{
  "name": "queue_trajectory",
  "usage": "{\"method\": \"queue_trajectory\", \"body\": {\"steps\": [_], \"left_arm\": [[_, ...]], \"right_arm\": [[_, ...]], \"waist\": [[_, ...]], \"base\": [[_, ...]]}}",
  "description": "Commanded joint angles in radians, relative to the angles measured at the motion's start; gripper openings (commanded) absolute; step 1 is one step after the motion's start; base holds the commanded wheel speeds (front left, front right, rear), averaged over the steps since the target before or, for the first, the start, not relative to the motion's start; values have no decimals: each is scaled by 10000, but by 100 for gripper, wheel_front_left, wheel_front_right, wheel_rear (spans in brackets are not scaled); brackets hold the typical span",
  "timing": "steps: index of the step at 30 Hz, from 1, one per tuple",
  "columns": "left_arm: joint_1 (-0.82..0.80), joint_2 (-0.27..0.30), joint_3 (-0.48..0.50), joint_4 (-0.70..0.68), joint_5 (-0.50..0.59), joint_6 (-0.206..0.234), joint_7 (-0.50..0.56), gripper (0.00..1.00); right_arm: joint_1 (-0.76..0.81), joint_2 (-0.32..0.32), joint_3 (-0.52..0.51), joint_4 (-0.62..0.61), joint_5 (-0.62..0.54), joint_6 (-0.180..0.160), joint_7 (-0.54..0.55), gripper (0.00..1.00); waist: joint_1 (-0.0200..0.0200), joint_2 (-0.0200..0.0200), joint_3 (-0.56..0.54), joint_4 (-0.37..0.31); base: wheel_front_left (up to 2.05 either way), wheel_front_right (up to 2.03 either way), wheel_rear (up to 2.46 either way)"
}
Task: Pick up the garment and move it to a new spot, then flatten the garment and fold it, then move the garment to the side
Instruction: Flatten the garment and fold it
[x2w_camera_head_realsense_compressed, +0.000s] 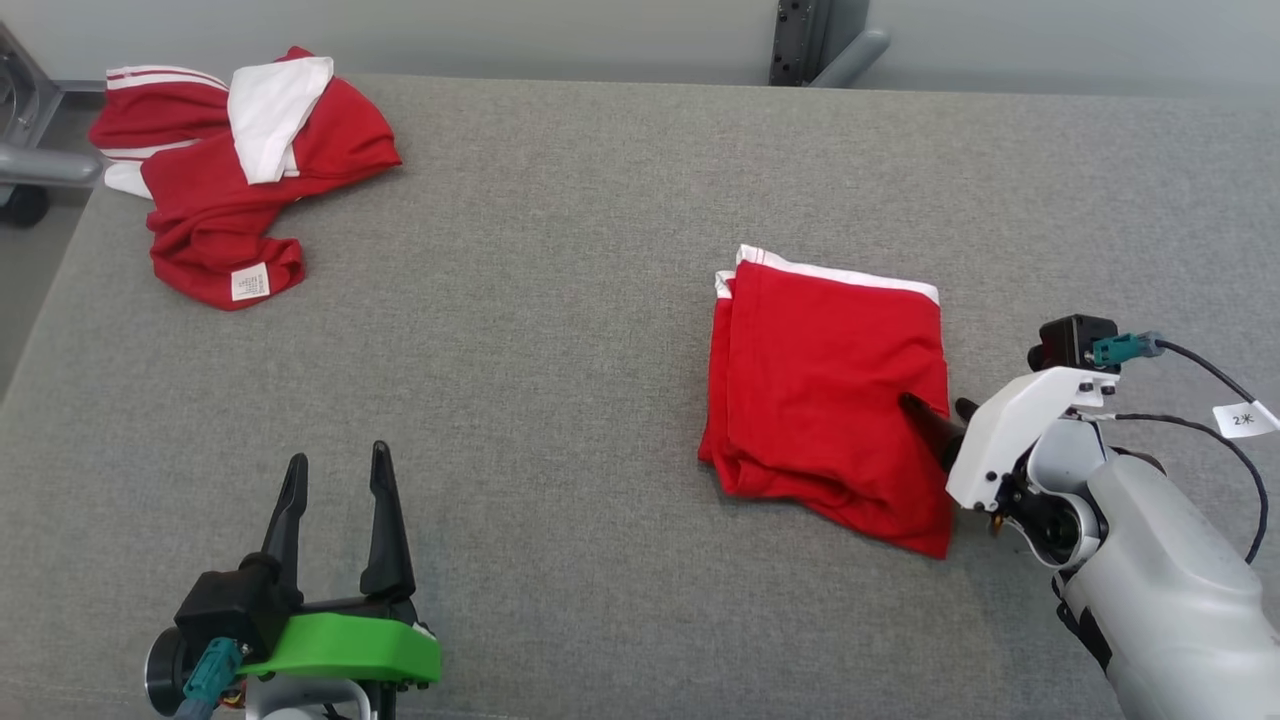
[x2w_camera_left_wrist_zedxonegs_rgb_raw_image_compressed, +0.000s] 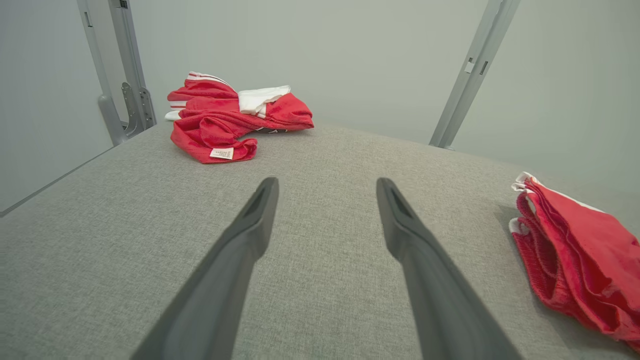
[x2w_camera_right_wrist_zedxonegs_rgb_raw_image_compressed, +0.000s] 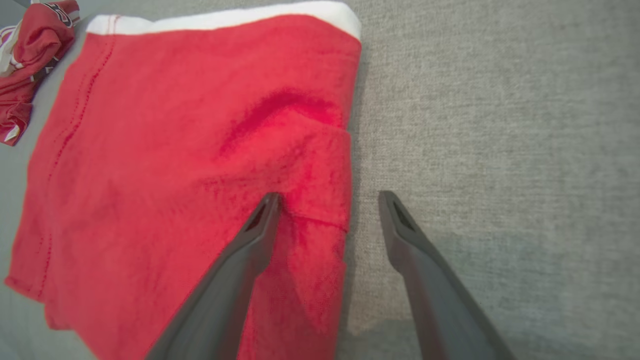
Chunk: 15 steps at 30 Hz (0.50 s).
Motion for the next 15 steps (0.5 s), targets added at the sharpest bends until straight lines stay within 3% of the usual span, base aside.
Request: {"method": "queue_trajectory", "body": {"steps": [1,2,3,4,6,7,15], "left_arm": [[-134,15,-2,15,80,-31,8,100],[-147,15,-7,16,91,-37,8,100],[-147,15,-7,16,91,-37,8,100],[-155,15,-11,21,97,-46,8,100],[-163,15,-8,31,111,-64,8,100],[-167,15,-3,33,111,-69,8,100],[-206,15,-41,-93,254,-123,6,100]], "right_arm": [[-216,-67,146,205,206,0,-63,62],[-274,-73,238,307,303,0,-89,46],[-274,-73,238,307,303,0,-89,46],[-333,-79,322,398,394,0,-94,39],[-451,-100,498,526,596,0,-149,9],[-514,-121,587,582,680,0,-194,0],[-1000,-501,1371,730,1154,-2,-667,0]], "waist": [[0,61,84,90],[0,61,100,109],[0,61,100,109],[0,61,112,121],[0,61,139,127],[0,61,151,123],[0,61,274,-213]], "base": [[0,0,0],[0,0,0],[0,0,0],[0,0,0],[0,0,0],[0,0,0],[0,0,0]]}}
